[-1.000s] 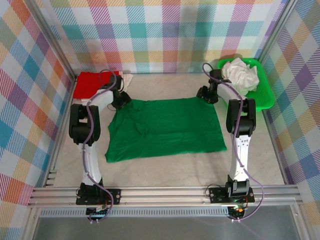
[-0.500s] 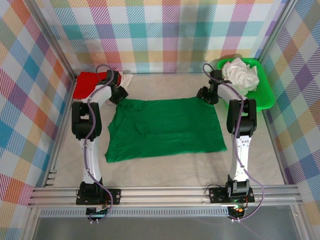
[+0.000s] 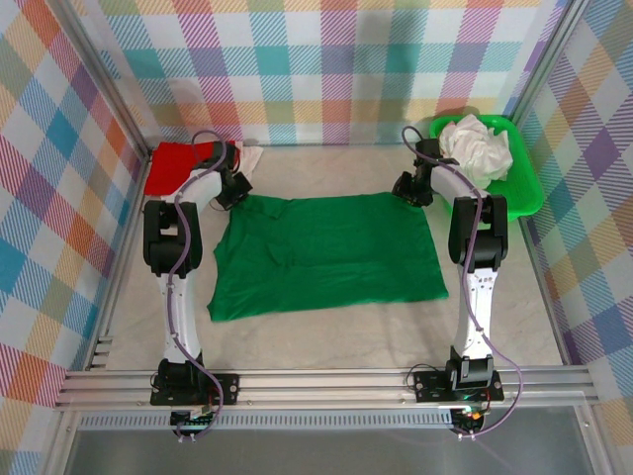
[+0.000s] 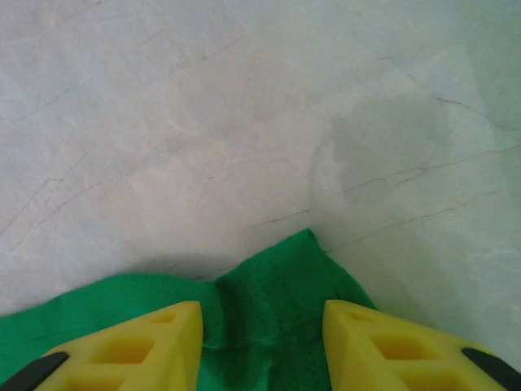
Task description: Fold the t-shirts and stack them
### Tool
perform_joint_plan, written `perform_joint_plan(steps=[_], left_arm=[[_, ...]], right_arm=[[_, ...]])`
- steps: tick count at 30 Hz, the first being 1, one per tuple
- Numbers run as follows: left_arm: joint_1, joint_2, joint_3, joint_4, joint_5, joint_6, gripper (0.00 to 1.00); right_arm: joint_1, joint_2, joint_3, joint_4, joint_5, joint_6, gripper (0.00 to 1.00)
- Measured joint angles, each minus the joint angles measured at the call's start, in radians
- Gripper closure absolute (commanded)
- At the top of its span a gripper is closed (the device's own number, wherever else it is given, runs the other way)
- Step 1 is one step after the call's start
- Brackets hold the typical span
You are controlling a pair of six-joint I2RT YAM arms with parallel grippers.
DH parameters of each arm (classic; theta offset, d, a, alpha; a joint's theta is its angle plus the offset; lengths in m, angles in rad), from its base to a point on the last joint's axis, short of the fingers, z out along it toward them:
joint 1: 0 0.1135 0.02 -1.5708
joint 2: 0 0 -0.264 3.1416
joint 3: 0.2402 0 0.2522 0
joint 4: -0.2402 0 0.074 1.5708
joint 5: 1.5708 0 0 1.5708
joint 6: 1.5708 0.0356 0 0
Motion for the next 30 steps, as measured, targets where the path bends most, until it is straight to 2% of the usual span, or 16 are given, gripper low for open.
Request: perform_joint_plan(steps=[14, 15, 16, 17, 20, 22, 26, 30], left_arm=[[-0.012, -0.165, 0.035, -0.046, 0.080, 0.000, 1.00], [-0.014, -0.174, 0.031, -0.045, 0.082, 0.000, 0.95], [-0.015, -0.181, 0.026, -0.046, 0.082, 0.001, 0.79], [-0.016, -0.187, 0.021, -0.048, 0.082, 0.006, 0.70], [-0.016, -0.201, -0.018, -0.044, 0.081, 0.003, 0.63], [-0.014, -0.204, -0.056, -0.045, 0.080, -0.002, 0.61], [-0.005, -0.201, -0.111, -0.049, 0.069, -0.002, 0.56], [0.007, -0.174, -0.101, -0.048, 0.052, -0.003, 0.56]], right_arm=[[-0.005, 0.045, 0.106, -0.068, 0.087, -0.008, 0.47], [-0.005, 0.048, 0.106, -0.071, 0.089, -0.008, 0.46], [-0.005, 0.053, 0.108, -0.075, 0.091, -0.008, 0.43], [-0.005, 0.061, 0.113, -0.081, 0.093, -0.008, 0.42], [-0.005, 0.084, 0.161, -0.103, 0.092, -0.012, 0.42], [-0.005, 0.105, 0.190, -0.114, 0.088, -0.017, 0.47], [-0.004, 0.114, 0.206, -0.123, 0.080, -0.024, 0.67], [-0.004, 0.114, 0.188, -0.109, 0.073, -0.026, 0.83]])
